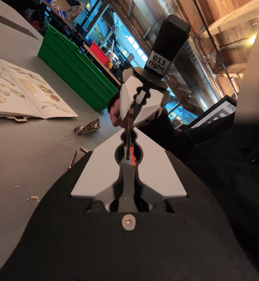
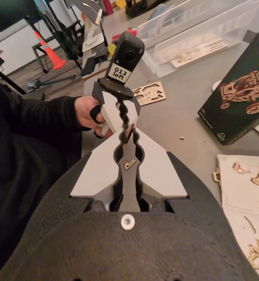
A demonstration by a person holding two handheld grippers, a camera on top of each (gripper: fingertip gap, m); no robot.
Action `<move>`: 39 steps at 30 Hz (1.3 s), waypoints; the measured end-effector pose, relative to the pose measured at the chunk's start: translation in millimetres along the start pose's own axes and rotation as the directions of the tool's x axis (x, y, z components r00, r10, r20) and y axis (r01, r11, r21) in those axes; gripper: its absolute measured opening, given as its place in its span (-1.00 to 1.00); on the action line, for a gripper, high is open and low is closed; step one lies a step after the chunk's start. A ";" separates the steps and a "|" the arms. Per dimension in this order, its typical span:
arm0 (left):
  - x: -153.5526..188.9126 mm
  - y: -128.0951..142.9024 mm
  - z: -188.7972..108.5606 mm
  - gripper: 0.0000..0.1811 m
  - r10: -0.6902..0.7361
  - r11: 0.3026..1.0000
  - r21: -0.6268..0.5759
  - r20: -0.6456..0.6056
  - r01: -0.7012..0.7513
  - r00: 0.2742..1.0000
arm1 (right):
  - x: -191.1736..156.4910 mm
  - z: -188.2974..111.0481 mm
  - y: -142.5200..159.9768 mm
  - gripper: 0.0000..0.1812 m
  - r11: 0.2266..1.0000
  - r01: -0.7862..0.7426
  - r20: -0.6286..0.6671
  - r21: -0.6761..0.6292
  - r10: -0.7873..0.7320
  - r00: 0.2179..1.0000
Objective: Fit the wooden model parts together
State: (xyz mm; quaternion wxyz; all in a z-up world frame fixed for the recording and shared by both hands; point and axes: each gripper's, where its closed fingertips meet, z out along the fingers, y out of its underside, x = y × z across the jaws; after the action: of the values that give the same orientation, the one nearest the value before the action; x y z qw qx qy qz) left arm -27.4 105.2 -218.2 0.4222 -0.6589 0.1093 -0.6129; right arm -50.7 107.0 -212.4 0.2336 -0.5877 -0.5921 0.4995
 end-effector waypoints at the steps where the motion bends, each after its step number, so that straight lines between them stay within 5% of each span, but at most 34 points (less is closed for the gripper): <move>1: 0.3 -0.2 -0.6 -0.98 0.013 1.000 -0.003 -0.002 -0.013 1.000 | -0.7 0.1 -0.9 -0.95 1.000 0.015 -0.004 0.000 -0.015 1.000; 6: -15.9 -22.2 -15.2 -0.63 -0.012 0.995 0.104 0.105 0.001 0.994 | 2.6 -8.8 -18.4 -0.99 0.960 0.279 -0.244 0.021 -0.266 0.932; 10: -8.6 -28.2 -27.9 -0.50 -0.097 0.986 0.147 0.084 0.084 0.992 | -1.7 -20.9 -26.1 -1.00 0.742 0.637 -0.489 -0.209 -0.643 0.589; 14: 16.0 -29.6 -20.5 -0.51 -0.208 0.960 0.175 -0.073 0.217 0.976 | -20.7 -10.6 -15.4 -1.00 0.392 0.809 -0.453 -0.437 -0.874 0.178; 17: 19.8 -21.4 -14.6 -0.57 -0.294 0.932 0.178 -0.143 0.317 0.945 | -34.2 -2.2 -6.2 -1.00 0.226 0.846 -0.404 -0.483 -0.915 0.014; 20: 21.2 -5.5 -7.8 -0.67 -0.349 0.916 0.149 -0.164 0.373 0.923 | -37.8 -0.1 -1.8 -1.00 0.163 0.847 -0.380 -0.506 -0.924 -0.050; 26: 22.9 -0.5 -2.7 -0.92 -0.345 0.915 0.166 -0.155 0.368 0.926 | -41.3 5.0 3.7 -1.00 0.119 0.861 -0.350 -0.494 -0.934 -0.072; 30: 21.2 -1.4 -10.3 -0.99 -0.289 0.940 0.166 -0.081 0.298 0.954 | -41.9 5.9 9.1 -0.83 0.166 0.863 -0.351 -0.477 -0.936 -0.014; 36: 4.0 14.6 -37.6 -0.99 -0.162 0.987 0.033 0.140 0.159 0.977 | -16.9 -7.4 38.0 -0.91 0.559 0.730 -0.260 -0.393 -0.829 0.495; 39: -7.4 20.4 -47.1 -0.99 -0.171 0.985 0.031 0.185 0.169 0.968 | 9.8 -9.4 64.3 -0.90 0.585 0.625 -0.159 -0.516 -0.783 0.602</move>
State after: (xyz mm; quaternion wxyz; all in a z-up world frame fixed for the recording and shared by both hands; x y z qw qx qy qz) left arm -63.9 77.5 -242.7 0.3814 -0.7174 0.0077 -0.5829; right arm -14.8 106.8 -267.4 0.3940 -0.4148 -0.8134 0.1057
